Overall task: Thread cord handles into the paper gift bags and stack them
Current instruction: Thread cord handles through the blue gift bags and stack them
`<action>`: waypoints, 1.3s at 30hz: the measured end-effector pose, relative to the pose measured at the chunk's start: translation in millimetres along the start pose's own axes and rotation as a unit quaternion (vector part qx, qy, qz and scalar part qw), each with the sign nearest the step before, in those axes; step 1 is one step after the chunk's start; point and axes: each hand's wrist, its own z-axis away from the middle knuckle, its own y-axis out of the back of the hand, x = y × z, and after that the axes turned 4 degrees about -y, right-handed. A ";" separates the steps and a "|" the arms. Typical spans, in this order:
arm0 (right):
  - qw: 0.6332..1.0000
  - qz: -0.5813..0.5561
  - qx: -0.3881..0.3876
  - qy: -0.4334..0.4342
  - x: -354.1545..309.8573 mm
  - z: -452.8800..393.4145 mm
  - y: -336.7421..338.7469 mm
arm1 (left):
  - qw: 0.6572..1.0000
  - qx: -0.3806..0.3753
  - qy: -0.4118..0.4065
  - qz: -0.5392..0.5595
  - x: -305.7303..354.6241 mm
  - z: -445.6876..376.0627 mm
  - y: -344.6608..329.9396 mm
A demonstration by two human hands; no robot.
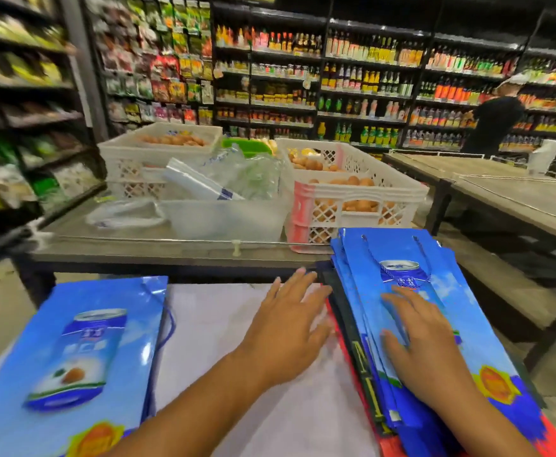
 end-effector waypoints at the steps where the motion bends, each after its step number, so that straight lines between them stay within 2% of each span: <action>1: 0.999 -0.022 -0.003 0.024 -20.1 0.4 -5.5 | 0.999 0.018 0.025 -0.007 -17.3 16.9 9.6; 4: 0.991 -0.103 -0.051 0.071 -78.9 8.0 -26.8 | 0.988 0.075 0.132 0.003 -74.4 76.8 38.8; 8: 0.965 -0.135 -0.179 0.132 -156.8 20.5 -67.9 | 0.954 0.133 0.269 0.000 -136.4 170.3 78.4; 11: 0.948 -0.128 -0.251 0.148 -207.9 23.2 -100.8 | 0.926 0.117 0.356 -0.042 -160.9 233.8 100.8; 14: 0.931 -0.142 -0.299 0.151 -243.0 18.6 -134.3 | 0.913 0.074 0.399 -0.045 -168.5 282.9 110.2; 19: 0.897 -0.266 -0.351 0.034 -280.4 -8.9 -180.3 | 0.922 0.033 0.387 -0.008 -161.9 320.2 99.4; 22: 0.870 -0.329 -0.366 -0.031 -293.5 -23.4 -196.2 | 0.922 0.061 0.383 -0.010 -157.9 325.3 90.0; 27: 0.856 -0.380 -0.339 -0.090 -295.1 -30.9 -188.7 | 0.922 0.052 0.382 -0.040 -158.8 328.3 85.9; 31: 0.824 -0.440 -0.331 -0.132 -288.6 -37.9 -175.0 | 0.920 0.002 0.384 -0.074 -159.1 326.1 87.7; 36: 0.793 -0.486 -0.354 -0.095 -292.2 -32.4 -138.1 | 0.928 -0.012 0.358 -0.106 -143.3 322.6 79.7; 39: 0.777 -0.488 -0.394 -0.059 -294.1 -18.5 -114.7 | 0.925 -0.069 0.357 -0.107 -127.0 315.9 70.9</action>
